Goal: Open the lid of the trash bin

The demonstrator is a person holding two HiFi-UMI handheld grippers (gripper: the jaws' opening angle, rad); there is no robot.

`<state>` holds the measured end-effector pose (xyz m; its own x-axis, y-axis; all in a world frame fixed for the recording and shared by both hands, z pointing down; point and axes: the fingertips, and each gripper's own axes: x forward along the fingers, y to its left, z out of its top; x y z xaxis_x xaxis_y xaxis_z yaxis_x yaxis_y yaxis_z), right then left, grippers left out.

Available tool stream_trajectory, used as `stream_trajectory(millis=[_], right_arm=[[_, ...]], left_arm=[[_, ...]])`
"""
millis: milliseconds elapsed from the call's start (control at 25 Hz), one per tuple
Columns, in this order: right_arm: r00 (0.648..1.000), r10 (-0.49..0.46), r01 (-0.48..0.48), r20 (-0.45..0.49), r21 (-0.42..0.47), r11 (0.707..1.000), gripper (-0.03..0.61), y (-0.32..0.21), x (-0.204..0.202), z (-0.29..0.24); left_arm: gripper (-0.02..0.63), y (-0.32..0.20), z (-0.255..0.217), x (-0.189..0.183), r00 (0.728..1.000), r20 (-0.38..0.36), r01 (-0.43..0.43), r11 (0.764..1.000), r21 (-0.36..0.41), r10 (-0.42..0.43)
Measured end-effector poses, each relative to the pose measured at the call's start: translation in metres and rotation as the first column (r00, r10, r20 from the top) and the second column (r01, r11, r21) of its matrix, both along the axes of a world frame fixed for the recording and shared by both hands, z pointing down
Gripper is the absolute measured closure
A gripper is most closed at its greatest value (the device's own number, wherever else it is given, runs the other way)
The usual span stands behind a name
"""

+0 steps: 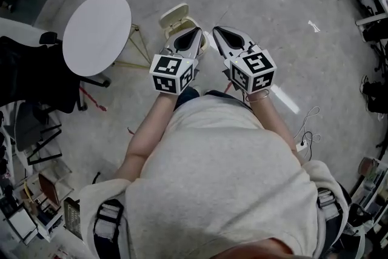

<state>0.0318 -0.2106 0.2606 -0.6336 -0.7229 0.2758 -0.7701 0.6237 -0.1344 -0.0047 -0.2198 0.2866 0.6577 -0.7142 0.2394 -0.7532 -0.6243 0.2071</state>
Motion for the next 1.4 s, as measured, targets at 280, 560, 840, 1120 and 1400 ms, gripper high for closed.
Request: stream_trajectory(millis=[280,560,840,1120,1400], right_arm=[[1.000,0.014,-0.014,-0.013,-0.032,0.999,0.572,0.007,-0.004,0.015],[1.000,-0.002,0.001,-0.016,-0.059,0.998,0.572,0.013,-0.009,0.023],[1.000,0.002,-0.004,-0.020,-0.069,0.998,0.572,0.013,-0.011,0.026],[1.000,0.009,-0.012,-0.027,-0.086,0.996,0.572,0.017,-0.012,0.032],[0.999,0.013,-0.016,-0.031,-0.102,0.995,0.572,0.022,-0.012,0.038]], left_arm=[[0.604,0.010,0.017,-0.006,0.999,0.041,-0.003,0.999,-0.047,0.005],[0.604,0.015,0.019,-0.011,0.999,0.040,-0.002,0.999,-0.048,0.004],[0.604,0.014,0.024,-0.010,0.999,0.035,-0.020,0.997,-0.074,0.023],[0.604,0.017,0.029,-0.018,1.000,0.019,-0.003,0.995,-0.100,0.005],[0.604,0.026,0.032,-0.009,0.999,0.017,-0.037,0.994,-0.101,0.039]])
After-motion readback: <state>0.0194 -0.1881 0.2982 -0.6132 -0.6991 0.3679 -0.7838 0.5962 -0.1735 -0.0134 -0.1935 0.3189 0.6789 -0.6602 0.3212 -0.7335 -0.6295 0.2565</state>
